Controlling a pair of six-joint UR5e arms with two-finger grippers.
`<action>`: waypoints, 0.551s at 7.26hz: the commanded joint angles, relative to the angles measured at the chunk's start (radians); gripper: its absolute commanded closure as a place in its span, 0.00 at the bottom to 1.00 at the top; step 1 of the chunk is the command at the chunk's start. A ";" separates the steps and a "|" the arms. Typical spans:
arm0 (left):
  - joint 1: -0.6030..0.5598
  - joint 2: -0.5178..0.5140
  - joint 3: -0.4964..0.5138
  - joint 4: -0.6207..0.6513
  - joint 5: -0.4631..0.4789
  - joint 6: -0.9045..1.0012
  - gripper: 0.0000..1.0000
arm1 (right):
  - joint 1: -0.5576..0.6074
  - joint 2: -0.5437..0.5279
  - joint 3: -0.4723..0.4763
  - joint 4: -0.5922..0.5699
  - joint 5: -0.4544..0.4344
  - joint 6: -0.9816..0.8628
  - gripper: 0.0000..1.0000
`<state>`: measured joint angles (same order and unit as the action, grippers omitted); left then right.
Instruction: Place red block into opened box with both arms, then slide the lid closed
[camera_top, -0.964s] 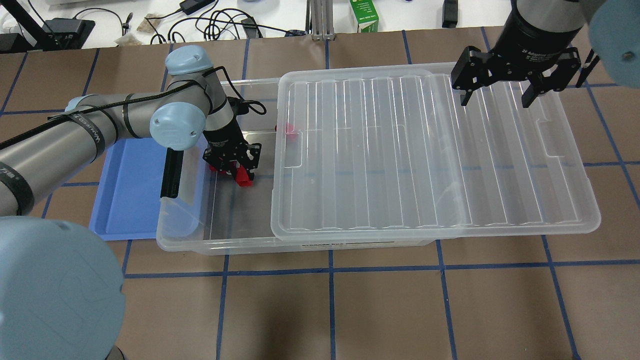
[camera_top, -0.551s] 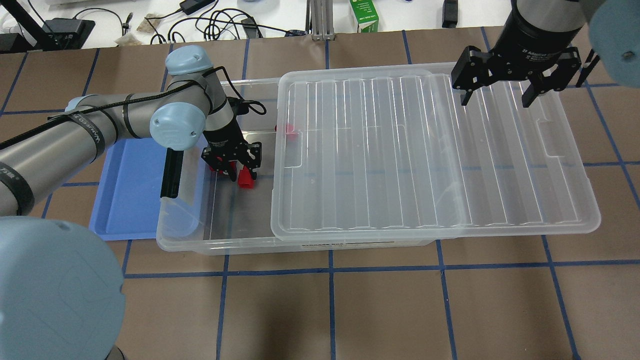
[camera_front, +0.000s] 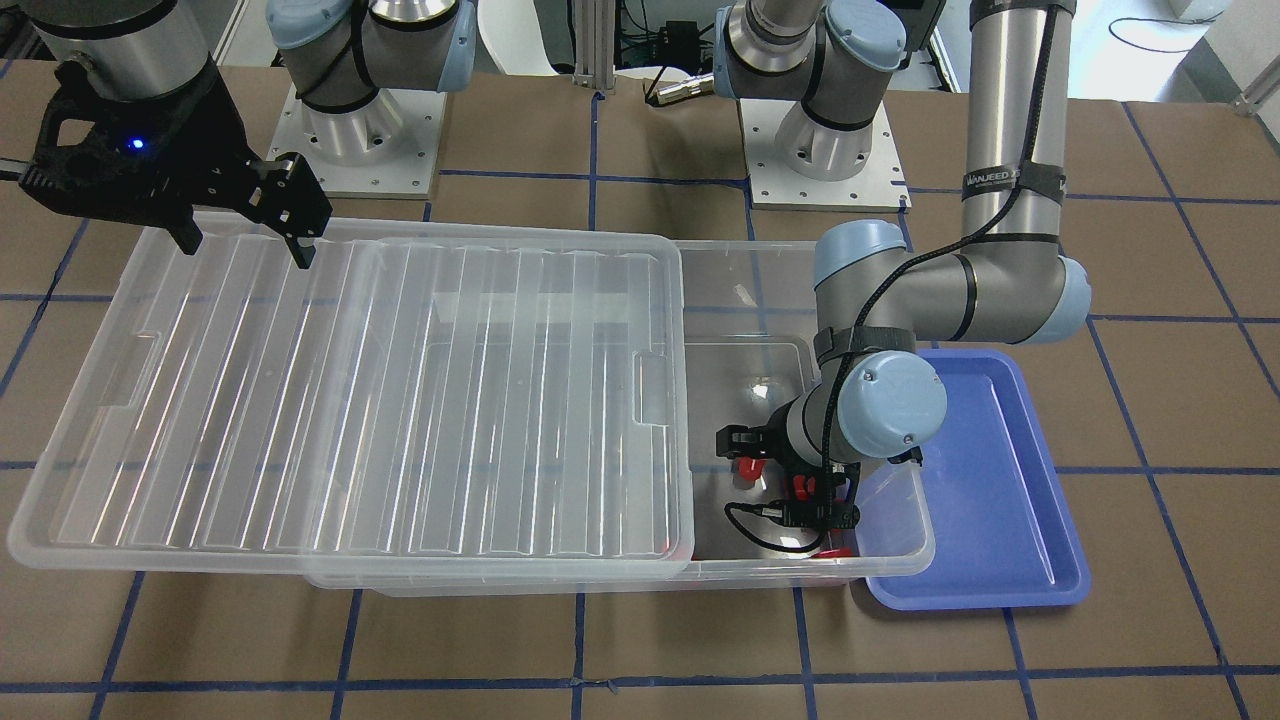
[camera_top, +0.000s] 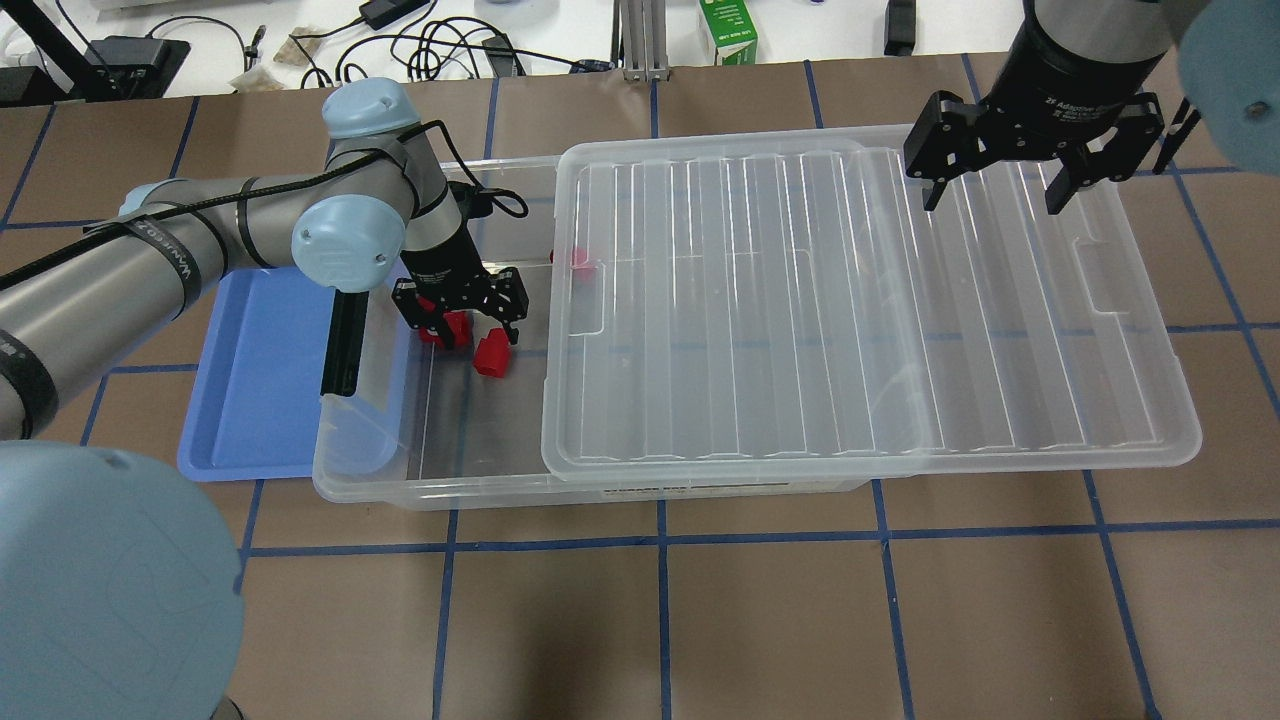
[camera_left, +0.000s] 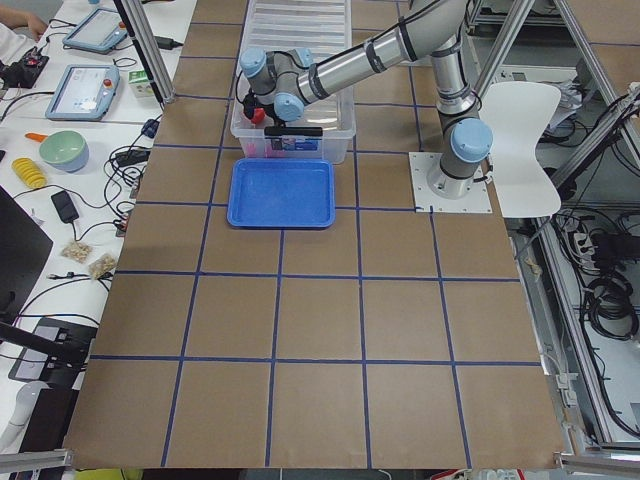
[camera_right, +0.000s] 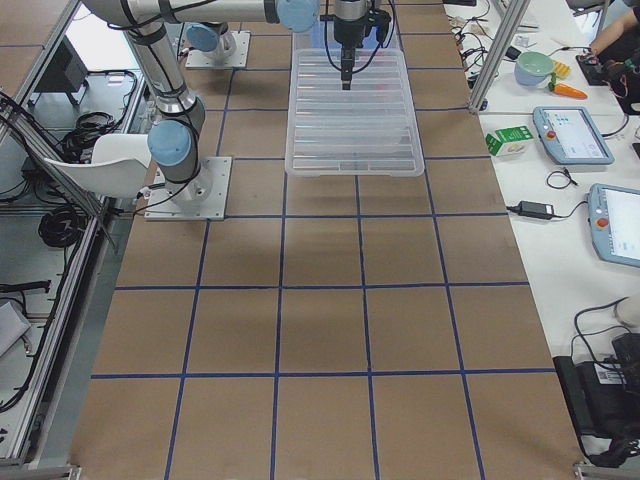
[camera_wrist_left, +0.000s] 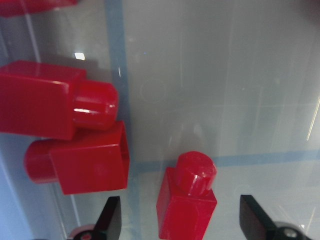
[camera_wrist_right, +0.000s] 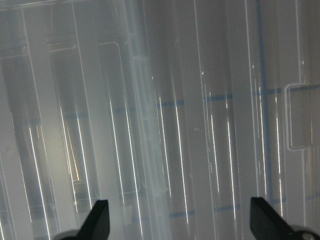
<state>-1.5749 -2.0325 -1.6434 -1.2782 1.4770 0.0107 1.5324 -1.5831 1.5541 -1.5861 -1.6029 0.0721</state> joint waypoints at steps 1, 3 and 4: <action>0.010 0.037 0.081 -0.125 0.009 0.000 0.00 | 0.000 0.000 0.001 0.000 0.000 0.000 0.00; 0.010 0.104 0.155 -0.263 0.016 0.002 0.00 | 0.000 0.000 0.001 0.000 0.001 0.000 0.00; 0.010 0.144 0.189 -0.294 0.066 0.012 0.00 | 0.000 0.000 0.001 -0.002 0.000 0.000 0.00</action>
<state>-1.5650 -1.9360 -1.4979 -1.5179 1.5026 0.0143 1.5324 -1.5830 1.5554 -1.5865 -1.6020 0.0725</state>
